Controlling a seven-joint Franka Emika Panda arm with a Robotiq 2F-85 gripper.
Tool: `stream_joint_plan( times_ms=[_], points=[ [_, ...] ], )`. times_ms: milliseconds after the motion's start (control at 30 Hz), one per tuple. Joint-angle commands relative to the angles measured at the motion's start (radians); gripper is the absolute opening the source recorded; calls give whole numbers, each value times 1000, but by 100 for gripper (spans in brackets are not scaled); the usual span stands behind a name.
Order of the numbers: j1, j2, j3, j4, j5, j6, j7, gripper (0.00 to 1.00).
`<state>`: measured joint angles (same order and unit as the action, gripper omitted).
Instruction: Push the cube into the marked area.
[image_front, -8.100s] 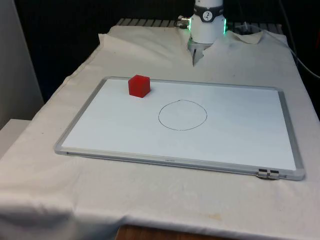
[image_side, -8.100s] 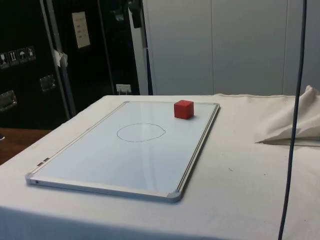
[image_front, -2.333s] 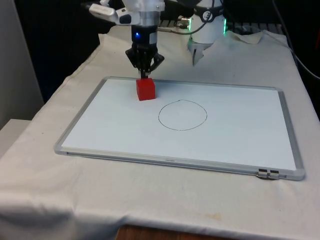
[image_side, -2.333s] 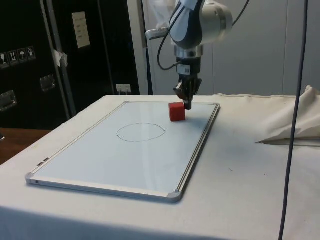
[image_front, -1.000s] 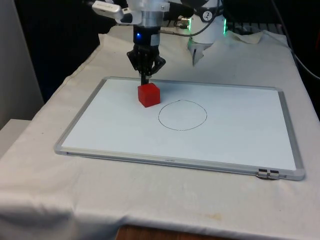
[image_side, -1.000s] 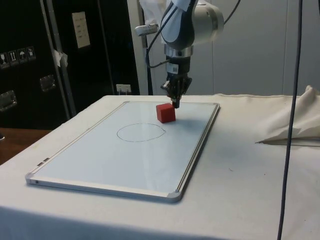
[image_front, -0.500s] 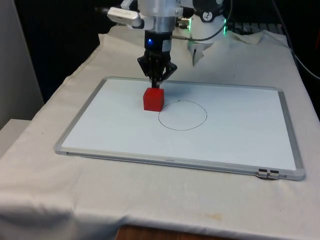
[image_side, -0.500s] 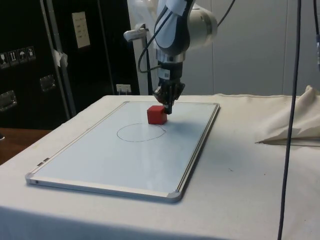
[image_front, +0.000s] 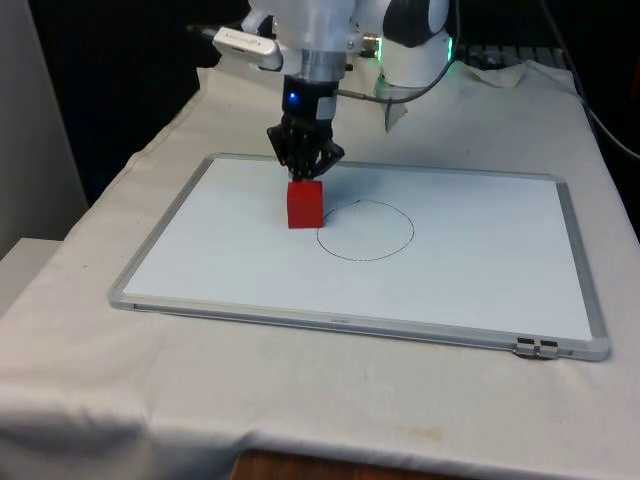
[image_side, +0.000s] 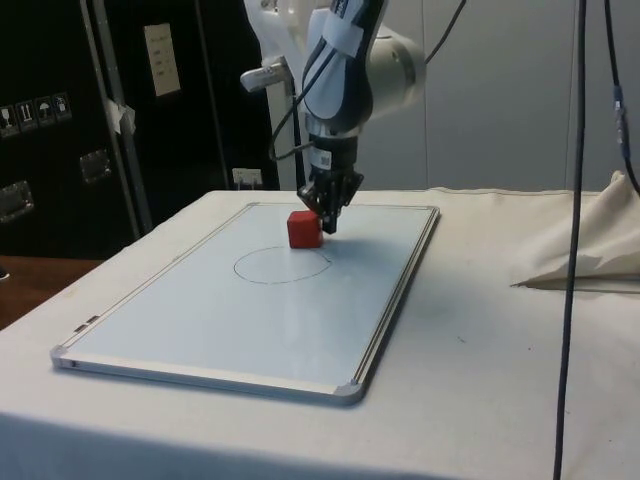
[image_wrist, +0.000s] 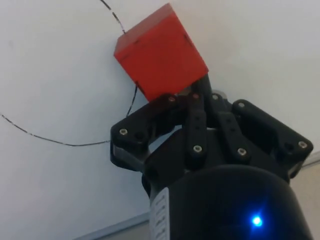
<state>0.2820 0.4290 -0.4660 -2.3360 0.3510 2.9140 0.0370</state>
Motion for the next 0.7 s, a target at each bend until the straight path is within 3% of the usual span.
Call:
stream_joint_plan(
  times_ms=[0, 33, 67, 100, 267, 300, 333, 367, 667],
  points=[
    [18, 25, -22, 8, -12, 18, 25, 0],
    [19, 30, -23, 10, -12, 23, 28, 0],
    [0, 11, 0, 7, 0, 11, 7, 0],
    [20, 36, -24, 13, -12, 29, 32, 0],
    [22, 61, -29, 34, -12, 41, 51, 0],
    [19, 65, -30, 41, -12, 39, 50, 0],
    [4, 47, -6, 33, 0, 39, 34, 0],
    [15, 70, -30, 51, -13, 36, 47, 0],
    [-2, 123, -35, 149, -4, 1, 32, 0]
  ],
)
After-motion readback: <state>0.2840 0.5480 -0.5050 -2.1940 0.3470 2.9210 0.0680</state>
